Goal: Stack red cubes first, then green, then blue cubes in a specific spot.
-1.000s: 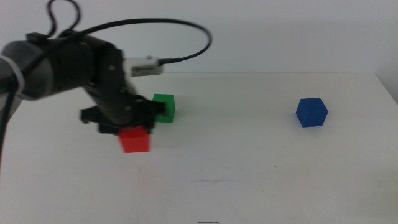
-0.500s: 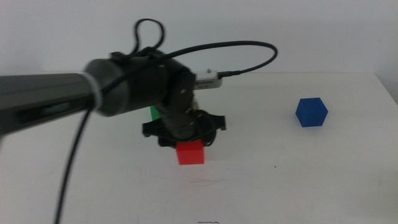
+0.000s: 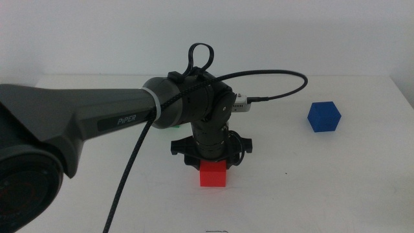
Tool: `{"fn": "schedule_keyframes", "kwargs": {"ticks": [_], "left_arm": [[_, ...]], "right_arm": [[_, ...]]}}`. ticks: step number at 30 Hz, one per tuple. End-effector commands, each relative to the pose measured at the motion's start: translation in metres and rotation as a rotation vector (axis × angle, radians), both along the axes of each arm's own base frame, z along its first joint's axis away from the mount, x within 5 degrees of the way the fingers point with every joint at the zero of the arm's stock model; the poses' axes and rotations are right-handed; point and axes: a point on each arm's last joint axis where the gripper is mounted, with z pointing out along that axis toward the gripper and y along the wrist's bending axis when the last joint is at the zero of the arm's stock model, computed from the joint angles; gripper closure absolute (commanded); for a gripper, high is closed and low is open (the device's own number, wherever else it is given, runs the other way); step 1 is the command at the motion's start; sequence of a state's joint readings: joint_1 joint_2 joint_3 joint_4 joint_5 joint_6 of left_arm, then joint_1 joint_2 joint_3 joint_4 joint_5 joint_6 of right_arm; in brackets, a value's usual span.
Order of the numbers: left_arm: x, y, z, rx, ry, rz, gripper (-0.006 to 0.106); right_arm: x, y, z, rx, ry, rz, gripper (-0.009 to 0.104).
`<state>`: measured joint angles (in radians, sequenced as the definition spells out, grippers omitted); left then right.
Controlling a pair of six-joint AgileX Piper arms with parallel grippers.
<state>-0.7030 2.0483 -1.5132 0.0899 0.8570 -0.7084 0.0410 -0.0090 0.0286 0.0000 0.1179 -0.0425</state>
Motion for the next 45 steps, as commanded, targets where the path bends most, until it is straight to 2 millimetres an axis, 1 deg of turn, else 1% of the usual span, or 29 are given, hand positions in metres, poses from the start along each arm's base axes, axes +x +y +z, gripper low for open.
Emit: {"fn": "schedule_keyframes", "kwargs": {"ticks": [1,6,7,9,10,11,12,13,15,16,19,24,26,29,32,34,37,41,45], "left_arm": [[0.0,-0.004,0.03,-0.076,-0.065,0.008,0.1],[0.0,-0.004,0.025,-0.066,-0.045,0.012,0.1],[0.002,-0.004,0.025,-0.077,-0.058,0.026,0.087],[0.003,-0.004,0.026,-0.082,-0.062,0.027,0.077],[0.003,-0.004,0.026,-0.081,-0.063,0.027,0.07],[0.003,-0.004,0.026,-0.08,-0.063,0.026,0.056],[0.003,-0.004,0.026,-0.08,-0.063,0.026,0.047],[0.003,-0.003,0.026,-0.068,-0.073,0.017,0.029],[0.003,0.0,0.032,-0.049,-0.086,0.006,0.012],[0.002,0.002,0.035,-0.038,-0.093,0.002,0.006],[-0.003,0.012,0.057,0.008,-0.127,-0.01,0.007],[-0.009,0.04,0.108,0.091,-0.269,-0.003,0.007],[-0.005,0.054,0.119,0.084,-0.299,0.012,0.007],[0.012,0.075,0.128,0.082,-0.302,0.002,0.007],[0.035,0.092,0.129,0.067,-0.306,-0.019,0.007],[0.051,0.099,0.13,0.041,-0.32,-0.016,0.007],[0.076,0.108,0.123,0.002,-0.316,0.002,0.007],[0.103,0.11,0.105,-0.005,-0.294,-0.03,0.007],[0.124,0.105,0.089,-0.02,-0.287,-0.041,0.007]], "right_arm": [[-0.003,-0.001,0.014,-0.023,-0.12,-0.008,0.01],[-0.003,-0.001,0.014,-0.023,-0.12,-0.008,0.01],[-0.003,-0.001,0.014,-0.023,-0.12,-0.008,0.01],[-0.003,-0.001,0.014,-0.023,-0.12,-0.008,0.01],[-0.003,-0.001,0.014,-0.023,-0.12,-0.008,0.01],[-0.003,-0.001,0.014,-0.023,-0.12,-0.008,0.01],[-0.003,-0.001,0.014,-0.023,-0.12,-0.008,0.01],[-0.003,-0.001,0.014,-0.023,-0.12,-0.008,0.01],[-0.003,-0.001,0.014,-0.023,-0.12,-0.008,0.01],[-0.003,-0.001,0.014,-0.023,-0.12,-0.008,0.01],[-0.003,-0.001,0.014,-0.023,-0.12,-0.008,0.01],[-0.003,-0.001,0.014,-0.023,-0.12,-0.008,0.01],[-0.003,-0.001,0.014,-0.023,-0.12,-0.008,0.01],[-0.003,-0.001,0.014,-0.023,-0.12,-0.008,0.01],[-0.003,-0.001,0.014,-0.023,-0.118,-0.008,0.01],[-0.003,-0.001,0.014,-0.023,-0.118,-0.008,0.01],[-0.003,-0.001,0.014,-0.023,-0.118,-0.008,0.01],[-0.003,-0.001,0.014,-0.023,-0.118,-0.008,0.01],[-0.003,-0.001,0.014,-0.023,-0.118,-0.008,0.01]]}}
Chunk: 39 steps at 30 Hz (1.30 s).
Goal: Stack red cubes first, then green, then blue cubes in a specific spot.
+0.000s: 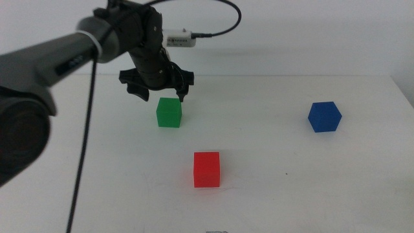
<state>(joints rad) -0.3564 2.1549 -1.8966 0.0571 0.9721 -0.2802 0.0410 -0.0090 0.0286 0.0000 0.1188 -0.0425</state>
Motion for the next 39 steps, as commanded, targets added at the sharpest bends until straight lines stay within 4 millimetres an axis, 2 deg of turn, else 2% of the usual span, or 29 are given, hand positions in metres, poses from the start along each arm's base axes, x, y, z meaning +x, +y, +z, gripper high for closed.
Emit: {"fn": "schedule_keyframes", "kwargs": {"ticks": [1,8,12,15,19,21,23,27,31,36,39], "left_arm": [[0.007,-0.004,0.03,-0.053,-0.109,-0.01,0.007],[0.024,-0.011,-0.001,-0.044,-0.081,-0.022,0.008],[0.029,-0.011,-0.01,-0.03,-0.099,-0.026,0.016],[0.031,-0.009,-0.01,-0.039,-0.103,-0.028,0.033],[0.028,-0.002,-0.005,-0.093,-0.054,0.004,0.069],[0.022,-0.001,0.002,-0.106,-0.019,0.012,0.085],[0.015,0.003,0.013,-0.084,0.004,0.011,0.094],[-0.012,0.003,0.045,-0.028,0.03,0.043,0.097],[-0.056,-0.009,0.066,0.039,-0.038,0.075,0.097],[-0.12,-0.032,0.08,-0.008,-0.128,0.113,0.097],[-0.144,-0.05,0.077,-0.049,-0.117,0.101,0.097]], "right_arm": [[-0.003,-0.001,0.014,-0.023,-0.119,-0.008,0.01],[-0.003,-0.001,0.014,-0.023,-0.119,-0.008,0.01],[-0.003,-0.001,0.014,-0.023,-0.119,-0.008,0.01],[-0.003,-0.001,0.014,-0.023,-0.119,-0.008,0.01],[-0.003,-0.001,0.014,-0.023,-0.119,-0.008,0.01],[-0.003,-0.001,0.014,-0.023,-0.119,-0.008,0.01],[-0.003,-0.001,0.014,-0.023,-0.119,-0.008,0.01],[-0.003,-0.001,0.014,-0.023,-0.119,-0.008,0.01],[-0.003,-0.001,0.014,-0.023,-0.119,-0.008,0.01],[-0.003,-0.001,0.014,-0.023,-0.119,-0.008,0.01],[-0.003,-0.001,0.014,-0.023,-0.119,-0.008,0.01]]}}
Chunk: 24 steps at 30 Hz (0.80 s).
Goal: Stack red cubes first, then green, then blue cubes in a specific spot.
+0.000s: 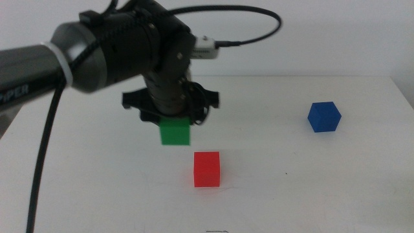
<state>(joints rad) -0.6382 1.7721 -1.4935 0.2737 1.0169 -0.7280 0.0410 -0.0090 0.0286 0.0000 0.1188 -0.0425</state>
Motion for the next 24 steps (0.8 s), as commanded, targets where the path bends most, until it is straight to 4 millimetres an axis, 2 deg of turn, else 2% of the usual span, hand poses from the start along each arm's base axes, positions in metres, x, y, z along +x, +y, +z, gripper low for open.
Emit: {"fn": "schedule_keyframes", "kwargs": {"ticks": [1,8,17,24], "left_arm": [[-0.017,-0.012,0.027,-0.088,-0.1,0.001,0.097],[-0.023,-0.044,0.009,-0.133,-0.092,-0.021,0.097],[-0.015,-0.052,-0.012,-0.131,-0.067,-0.006,0.097],[-0.014,-0.054,-0.02,-0.121,-0.042,0.007,0.097]], "right_arm": [[-0.003,-0.001,0.014,-0.023,-0.119,-0.008,0.01],[-0.003,-0.001,0.014,-0.023,-0.119,-0.008,0.01],[-0.003,-0.001,0.014,-0.023,-0.119,-0.008,0.01],[-0.003,-0.001,0.014,-0.023,-0.119,-0.008,0.01]]}}
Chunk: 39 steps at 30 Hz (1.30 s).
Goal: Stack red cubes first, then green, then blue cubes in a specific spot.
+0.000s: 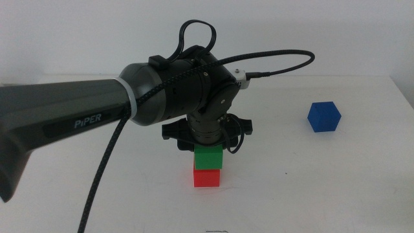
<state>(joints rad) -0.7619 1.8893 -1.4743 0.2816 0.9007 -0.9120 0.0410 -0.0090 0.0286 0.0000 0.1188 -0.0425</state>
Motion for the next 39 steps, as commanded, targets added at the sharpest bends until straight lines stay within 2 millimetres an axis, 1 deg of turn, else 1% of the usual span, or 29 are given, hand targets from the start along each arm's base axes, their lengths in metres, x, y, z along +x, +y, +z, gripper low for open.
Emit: {"fn": "schedule_keyframes", "kwargs": {"ticks": [1,13,16,17,22,25,27,30,34,37,39], "left_arm": [[-0.002,0.001,0.028,-0.057,-0.069,0.0,0.097],[-0.002,-0.001,0.015,-0.037,-0.021,0.012,0.097],[-0.002,-0.001,0.015,-0.037,-0.023,0.011,0.093],[-0.001,-0.001,0.016,-0.018,-0.032,-0.014,0.075],[0.001,0.001,0.016,0.018,-0.057,-0.056,0.044],[0.002,0.002,0.017,0.031,-0.068,-0.061,0.029],[0.002,0.001,0.017,0.027,-0.072,-0.063,0.022],[0.003,0.0,0.017,0.013,-0.085,-0.069,0.015],[0.003,-0.002,0.018,-0.002,-0.088,-0.07,0.013],[-0.001,0.004,0.034,0.012,-0.118,-0.123,0.013],[-0.007,0.011,0.052,0.03,-0.156,-0.172,0.012]], "right_arm": [[-0.003,-0.001,0.014,-0.023,-0.119,-0.008,0.01],[-0.003,-0.001,0.014,-0.023,-0.119,-0.008,0.01],[-0.003,-0.001,0.014,-0.023,-0.119,-0.008,0.01],[-0.003,-0.001,0.014,-0.023,-0.119,-0.008,0.01],[-0.003,-0.001,0.014,-0.023,-0.119,-0.008,0.01],[-0.003,-0.001,0.014,-0.023,-0.119,-0.008,0.01],[-0.003,-0.001,0.014,-0.023,-0.119,-0.008,0.01],[-0.003,-0.001,0.014,-0.023,-0.119,-0.008,0.01],[-0.003,-0.001,0.014,-0.023,-0.119,-0.008,0.01],[-0.003,-0.001,0.014,-0.023,-0.119,-0.008,0.01],[-0.003,-0.001,0.014,-0.023,-0.119,-0.008,0.01]]}}
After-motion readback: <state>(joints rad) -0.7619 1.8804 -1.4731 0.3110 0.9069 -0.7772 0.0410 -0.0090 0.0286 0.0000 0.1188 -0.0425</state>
